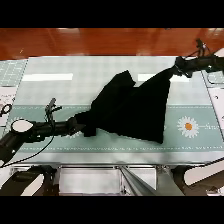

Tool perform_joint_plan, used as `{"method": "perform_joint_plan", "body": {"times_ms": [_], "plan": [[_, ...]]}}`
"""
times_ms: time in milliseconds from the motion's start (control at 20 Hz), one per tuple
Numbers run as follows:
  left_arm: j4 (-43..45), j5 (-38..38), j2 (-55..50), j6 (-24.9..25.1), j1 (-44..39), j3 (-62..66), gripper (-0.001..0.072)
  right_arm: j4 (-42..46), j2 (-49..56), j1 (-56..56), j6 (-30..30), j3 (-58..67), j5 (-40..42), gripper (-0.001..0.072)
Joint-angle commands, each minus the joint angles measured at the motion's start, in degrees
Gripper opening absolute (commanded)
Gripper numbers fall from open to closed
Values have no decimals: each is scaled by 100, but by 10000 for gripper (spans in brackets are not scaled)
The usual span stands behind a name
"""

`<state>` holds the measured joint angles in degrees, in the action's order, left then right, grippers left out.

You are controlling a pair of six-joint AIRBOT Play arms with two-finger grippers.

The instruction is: Fold the shirts.

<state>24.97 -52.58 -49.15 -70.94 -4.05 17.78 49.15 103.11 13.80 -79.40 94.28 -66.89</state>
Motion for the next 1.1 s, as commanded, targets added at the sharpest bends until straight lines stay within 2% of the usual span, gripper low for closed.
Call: {"method": "perform_joint_plan", "body": {"times_ms": [0,100,150,200,250,300,350,450,550,650,700,750,850,950,1050], "plan": [[-162,1036,153,-31,17,-118,21,35,417,-293,-240,444,-15,23],[-149,1641,120,153,256,85,22,35,415,-260,-271,446,-221,27],[-149,1818,50,437,367,234,22,63,417,-223,-313,446,-374,148],[-149,1930,-61,634,448,378,22,90,417,-186,-380,446,-595,431],[-149,2057,-216,662,461,522,94,70,415,-133,-404,446,-835,418],[-149,2109,-382,662,461,664,343,42,382,-66,-490,444,-1137,418],[-136,2087,-540,684,498,824,503,20,310,13,-533,446,-1412,418],[457,1388,-728,682,988,1346,505,168,-79,278,-509,444,-1847,417],[1248,238,-719,343,2015,2006,505,839,-695,678,-472,330,-2131,414],[1427,-863,-719,190,3289,2435,504,1915,-1526,997,-511,-472,-2225,398],[1399,-1274,-721,188,3764,2413,504,1976,-2015,1217,-651,-1239,-1867,398],[1384,-1738,-743,236,4057,2293,504,1698,-2441,1408,-579,-2048,-1414,398],[1272,-2238,-866,614,4030,1888,504,680,-3075,1714,24,-3560,-763,399],[1032,-2227,-1014,1045,3742,1412,504,-229,-3407,1829,748,-4603,-675,399],[1012,-1971,-1220,1292,3383,1080,504,-409,-3604,1829,1010,-5200,-837,399]]}}
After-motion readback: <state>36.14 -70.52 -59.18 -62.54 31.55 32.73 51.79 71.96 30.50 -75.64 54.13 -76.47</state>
